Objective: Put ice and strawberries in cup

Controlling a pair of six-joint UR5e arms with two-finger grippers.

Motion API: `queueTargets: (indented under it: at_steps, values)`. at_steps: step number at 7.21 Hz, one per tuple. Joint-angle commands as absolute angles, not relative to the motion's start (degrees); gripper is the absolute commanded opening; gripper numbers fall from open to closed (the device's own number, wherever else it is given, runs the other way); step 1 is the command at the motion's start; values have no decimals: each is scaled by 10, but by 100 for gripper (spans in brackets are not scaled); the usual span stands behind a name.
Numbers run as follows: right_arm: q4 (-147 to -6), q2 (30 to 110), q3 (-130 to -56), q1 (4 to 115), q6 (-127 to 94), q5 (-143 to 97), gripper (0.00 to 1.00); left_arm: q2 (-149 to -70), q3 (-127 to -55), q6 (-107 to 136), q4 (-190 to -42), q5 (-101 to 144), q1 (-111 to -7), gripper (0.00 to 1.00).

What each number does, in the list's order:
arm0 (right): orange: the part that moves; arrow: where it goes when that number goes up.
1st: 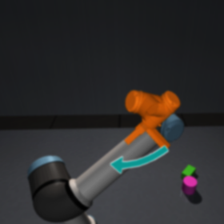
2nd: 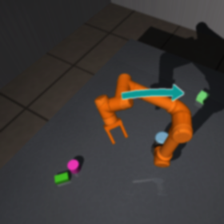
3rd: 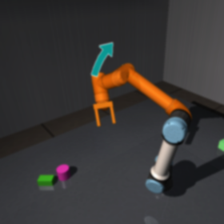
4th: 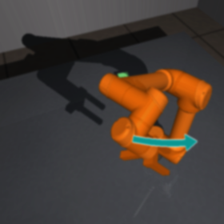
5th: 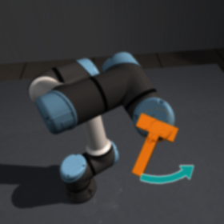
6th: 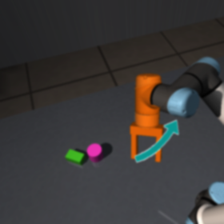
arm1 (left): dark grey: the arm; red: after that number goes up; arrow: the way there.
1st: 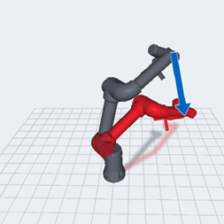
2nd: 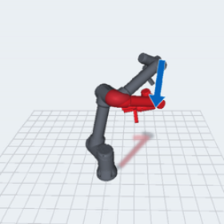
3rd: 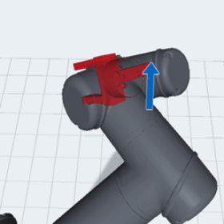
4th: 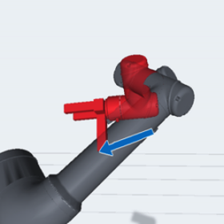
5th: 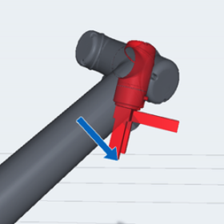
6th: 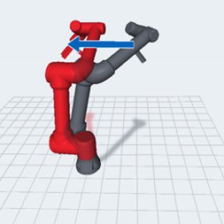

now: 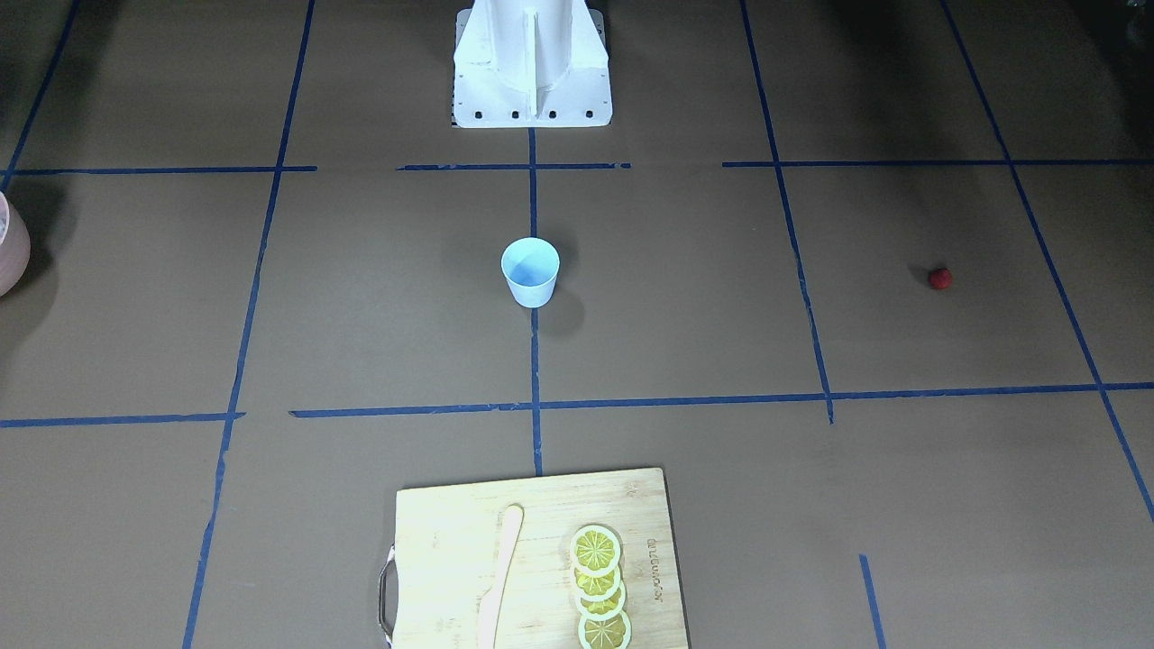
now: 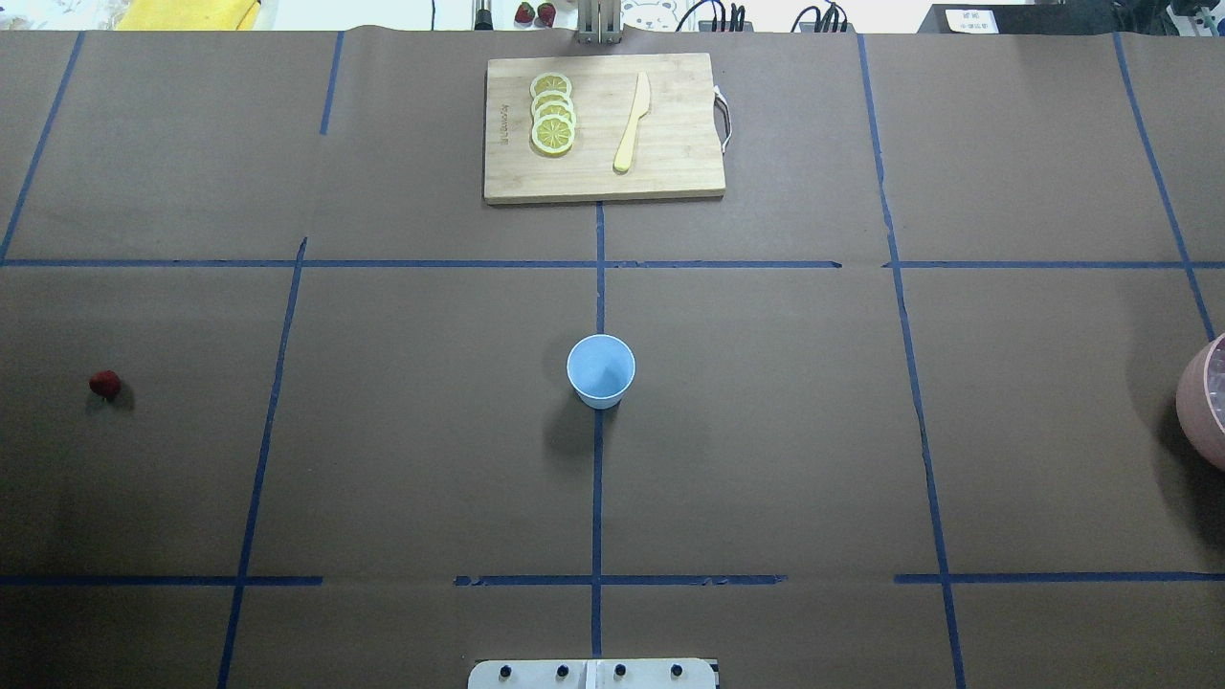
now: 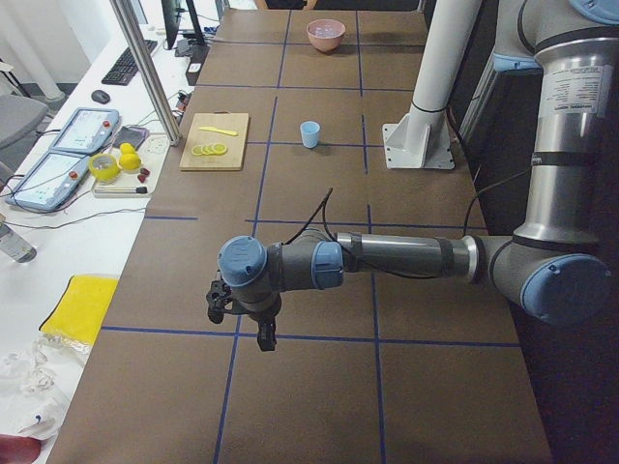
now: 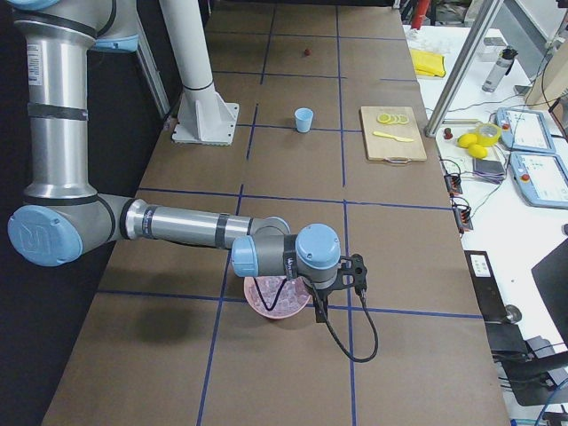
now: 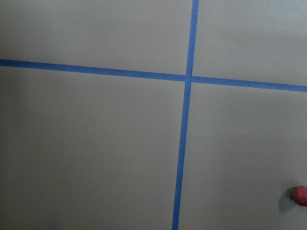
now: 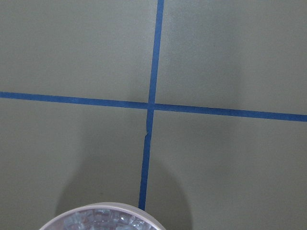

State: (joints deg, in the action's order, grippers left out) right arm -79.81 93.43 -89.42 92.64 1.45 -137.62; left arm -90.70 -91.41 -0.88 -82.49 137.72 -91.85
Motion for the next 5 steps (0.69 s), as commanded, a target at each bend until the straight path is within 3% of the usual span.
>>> queueTargets:
  at_steps: [1, 5]
  values:
    - [-795, 943, -894, 926, 11, -1378, 99, -907, -913, -9, -826, 1376, -918, 100]
    - [-793, 941, -892, 925, 9, -1373, 100, -907, -924, -9, -828, 1375, -918, 100]
